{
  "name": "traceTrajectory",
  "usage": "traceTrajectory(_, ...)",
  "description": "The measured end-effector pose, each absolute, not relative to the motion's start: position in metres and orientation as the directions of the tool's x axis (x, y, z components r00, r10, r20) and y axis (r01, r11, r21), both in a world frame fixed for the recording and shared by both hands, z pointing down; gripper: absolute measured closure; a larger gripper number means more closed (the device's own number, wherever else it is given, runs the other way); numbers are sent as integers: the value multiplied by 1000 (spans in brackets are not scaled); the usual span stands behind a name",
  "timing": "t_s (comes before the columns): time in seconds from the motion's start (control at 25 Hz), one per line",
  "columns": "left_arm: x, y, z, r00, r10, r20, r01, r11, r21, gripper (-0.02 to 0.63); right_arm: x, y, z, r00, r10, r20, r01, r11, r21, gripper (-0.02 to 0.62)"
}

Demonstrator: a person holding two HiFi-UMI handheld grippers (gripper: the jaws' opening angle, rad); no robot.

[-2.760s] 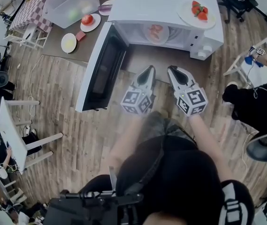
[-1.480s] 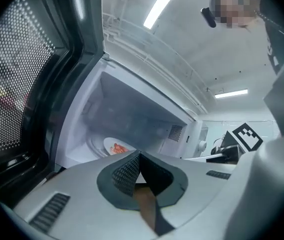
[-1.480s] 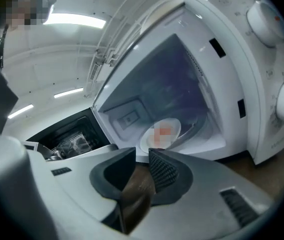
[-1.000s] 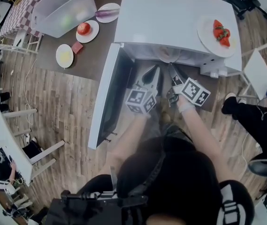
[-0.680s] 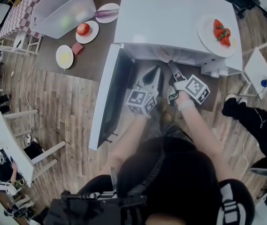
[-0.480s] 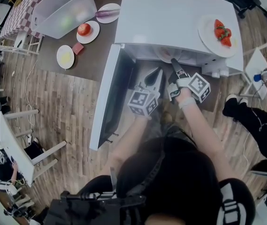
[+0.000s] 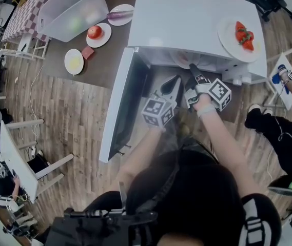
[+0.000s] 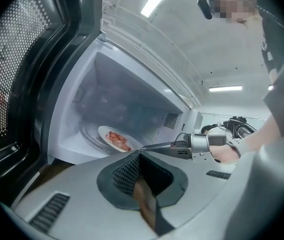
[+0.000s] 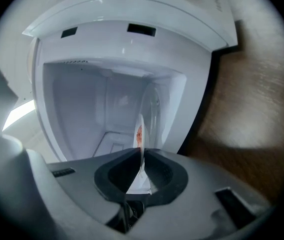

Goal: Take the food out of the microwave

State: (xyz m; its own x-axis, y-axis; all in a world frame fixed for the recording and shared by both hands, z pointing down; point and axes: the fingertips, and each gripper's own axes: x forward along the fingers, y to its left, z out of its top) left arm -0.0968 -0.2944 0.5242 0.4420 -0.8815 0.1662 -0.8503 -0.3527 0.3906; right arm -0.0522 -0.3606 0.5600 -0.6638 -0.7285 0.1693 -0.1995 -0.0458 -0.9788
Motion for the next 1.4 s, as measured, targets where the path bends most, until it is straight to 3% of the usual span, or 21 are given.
traceTrajectory(0.12, -99, -293, 526, 447, -878, 170, -838, -344, 424, 602, -52, -358, 558, -657, -736, 161, -182, -52, -982, 572)
traceTrajectory(0.2, -97, -292, 527, 457, -871, 182, -825, -338, 453, 480, -51, -355, 555, -659, -735, 159, -186, -47, -982, 574)
traceTrajectory(0.48, -98, -292, 536, 445, -869, 217, -796, -273, 540, 480, -45, -342, 554, -666, -733, 140, -158, -45, -986, 577)
traceTrajectory(0.96, -100, -295, 551, 470, -857, 210, -560, -106, 821, 460, -37, -324, 554, -662, -738, 131, -147, -43, -988, 575)
traceTrajectory(1.4, -91, -299, 557, 485, -855, 185, -435, -52, 899, 460, -28, -313, 555, -666, -736, 119, -137, -35, -990, 577)
